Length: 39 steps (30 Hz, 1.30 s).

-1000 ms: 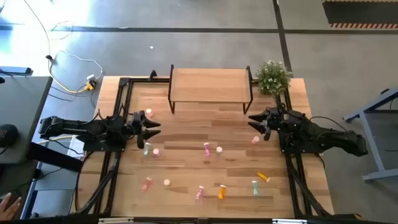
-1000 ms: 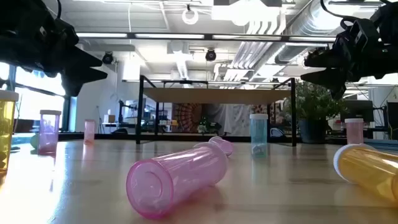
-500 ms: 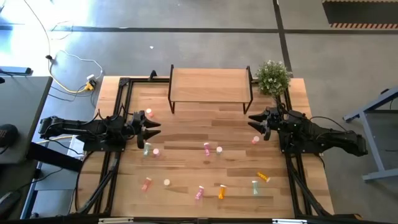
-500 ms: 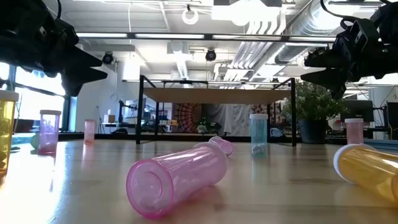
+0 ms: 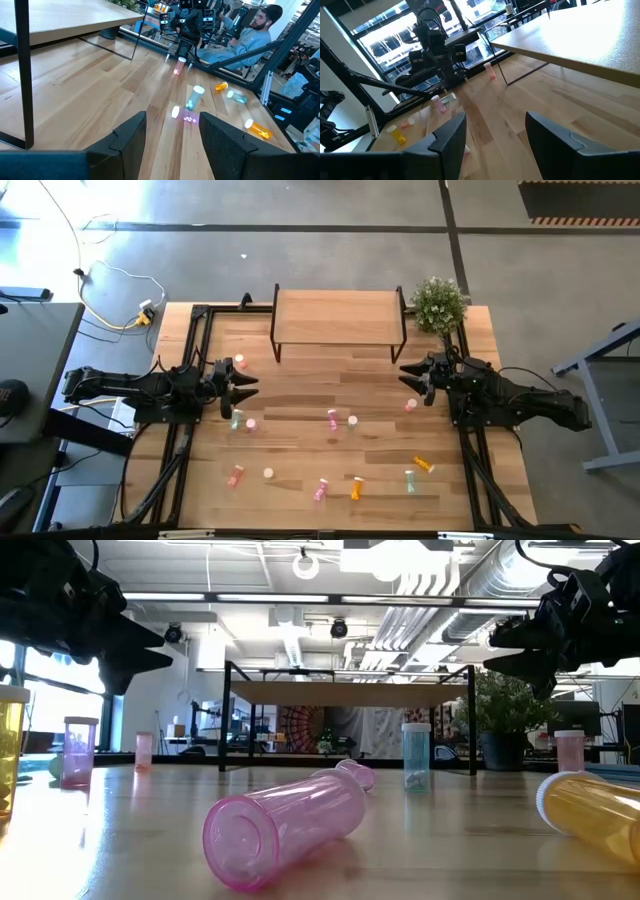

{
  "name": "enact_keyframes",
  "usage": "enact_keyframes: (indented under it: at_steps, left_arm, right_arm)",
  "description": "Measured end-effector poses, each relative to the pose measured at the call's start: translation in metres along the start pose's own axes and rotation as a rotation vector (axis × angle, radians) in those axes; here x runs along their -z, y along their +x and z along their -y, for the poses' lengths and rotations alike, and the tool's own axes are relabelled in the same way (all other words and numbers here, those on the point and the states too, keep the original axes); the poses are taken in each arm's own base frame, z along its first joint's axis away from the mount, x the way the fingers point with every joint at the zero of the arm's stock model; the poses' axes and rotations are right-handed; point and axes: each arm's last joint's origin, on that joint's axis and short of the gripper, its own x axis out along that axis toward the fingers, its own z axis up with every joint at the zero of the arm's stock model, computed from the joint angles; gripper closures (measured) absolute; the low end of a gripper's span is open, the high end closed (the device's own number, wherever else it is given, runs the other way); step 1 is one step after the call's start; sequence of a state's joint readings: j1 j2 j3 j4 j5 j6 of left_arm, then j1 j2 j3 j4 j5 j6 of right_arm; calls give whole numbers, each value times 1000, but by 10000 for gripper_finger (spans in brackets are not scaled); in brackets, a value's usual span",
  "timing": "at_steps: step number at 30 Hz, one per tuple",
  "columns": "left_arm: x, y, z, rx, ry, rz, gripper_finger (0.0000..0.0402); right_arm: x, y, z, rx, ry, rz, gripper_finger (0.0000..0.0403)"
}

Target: Pick and place medicine bottles onto shelf by color

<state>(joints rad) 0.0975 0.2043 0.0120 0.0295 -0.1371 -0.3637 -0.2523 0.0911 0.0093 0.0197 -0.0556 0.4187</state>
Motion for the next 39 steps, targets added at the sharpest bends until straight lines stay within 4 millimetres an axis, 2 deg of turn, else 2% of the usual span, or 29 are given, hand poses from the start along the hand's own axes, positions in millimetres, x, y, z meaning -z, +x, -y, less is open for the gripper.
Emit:
enact_keyframes:
  at_steps: [39]
  left_arm:
    - [-4,0,0,-27,-4,45,229]
  right_arm:
    - [0,0,0,0,0,0,208]
